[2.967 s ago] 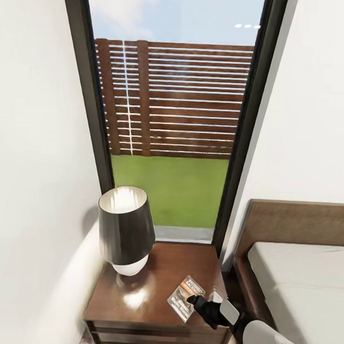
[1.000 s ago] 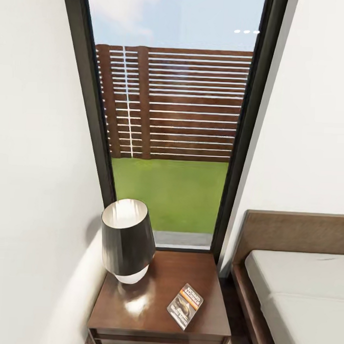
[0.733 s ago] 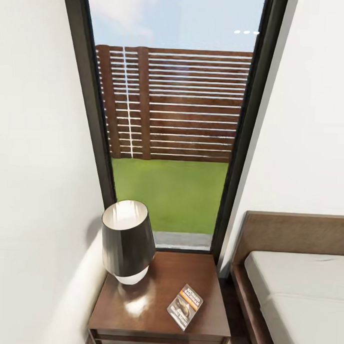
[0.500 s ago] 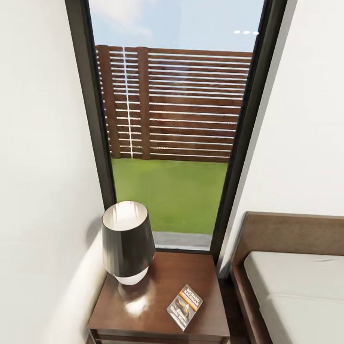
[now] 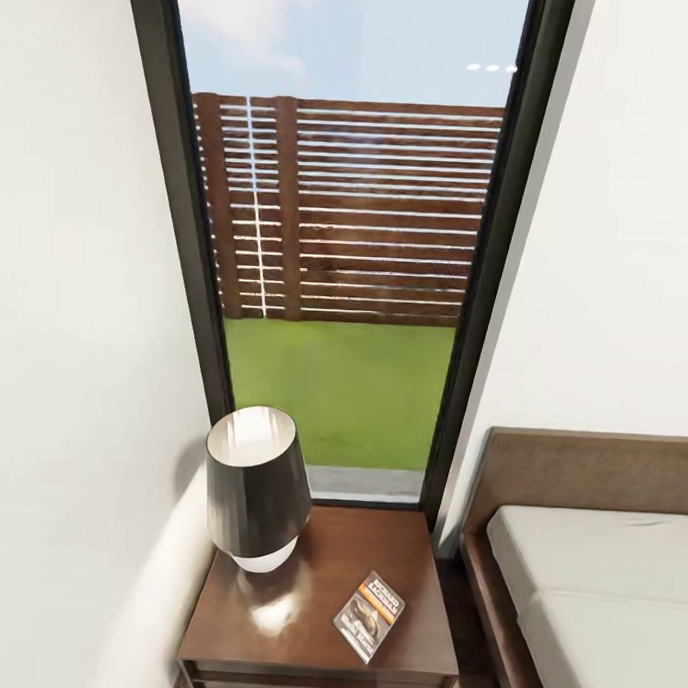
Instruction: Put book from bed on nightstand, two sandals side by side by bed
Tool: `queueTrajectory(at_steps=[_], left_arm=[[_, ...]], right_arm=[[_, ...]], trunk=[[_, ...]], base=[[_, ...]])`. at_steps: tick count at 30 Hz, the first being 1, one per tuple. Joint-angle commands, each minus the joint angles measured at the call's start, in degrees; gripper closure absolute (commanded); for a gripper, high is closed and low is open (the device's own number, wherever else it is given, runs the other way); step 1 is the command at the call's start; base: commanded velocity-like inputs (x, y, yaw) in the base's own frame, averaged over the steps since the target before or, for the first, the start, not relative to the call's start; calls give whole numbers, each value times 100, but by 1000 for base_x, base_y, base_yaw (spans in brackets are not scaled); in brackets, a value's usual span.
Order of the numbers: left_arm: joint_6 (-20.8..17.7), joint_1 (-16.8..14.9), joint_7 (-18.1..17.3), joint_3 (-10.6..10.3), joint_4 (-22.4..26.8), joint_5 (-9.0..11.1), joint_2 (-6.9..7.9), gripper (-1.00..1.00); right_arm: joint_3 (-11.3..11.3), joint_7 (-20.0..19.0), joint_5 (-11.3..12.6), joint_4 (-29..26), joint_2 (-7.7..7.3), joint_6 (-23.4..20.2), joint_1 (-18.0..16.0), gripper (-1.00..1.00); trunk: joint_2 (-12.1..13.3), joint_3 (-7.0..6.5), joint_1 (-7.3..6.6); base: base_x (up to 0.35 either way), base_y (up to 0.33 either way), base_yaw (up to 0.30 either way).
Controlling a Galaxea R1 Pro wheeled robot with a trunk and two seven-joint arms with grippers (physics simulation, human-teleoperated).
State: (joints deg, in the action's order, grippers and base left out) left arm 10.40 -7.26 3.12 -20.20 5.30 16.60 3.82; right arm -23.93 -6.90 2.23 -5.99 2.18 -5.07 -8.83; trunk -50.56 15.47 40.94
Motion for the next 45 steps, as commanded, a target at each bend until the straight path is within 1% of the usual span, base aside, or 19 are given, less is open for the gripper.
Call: queueTrajectory(at_steps=[1,45], left_arm=[[14,-2,22,-50,1,38,1,-100],[14,93,31,-46,-11,36,4,-100]], right_arm=[[-15,-13,23,-16,2,-37,1,-100],[-15,-13,23,-16,2,-37,4,-100]], trunk=[[37,-11,-22],[1801,-801,-989]], base=[[0,0,0],[0,0,0]])
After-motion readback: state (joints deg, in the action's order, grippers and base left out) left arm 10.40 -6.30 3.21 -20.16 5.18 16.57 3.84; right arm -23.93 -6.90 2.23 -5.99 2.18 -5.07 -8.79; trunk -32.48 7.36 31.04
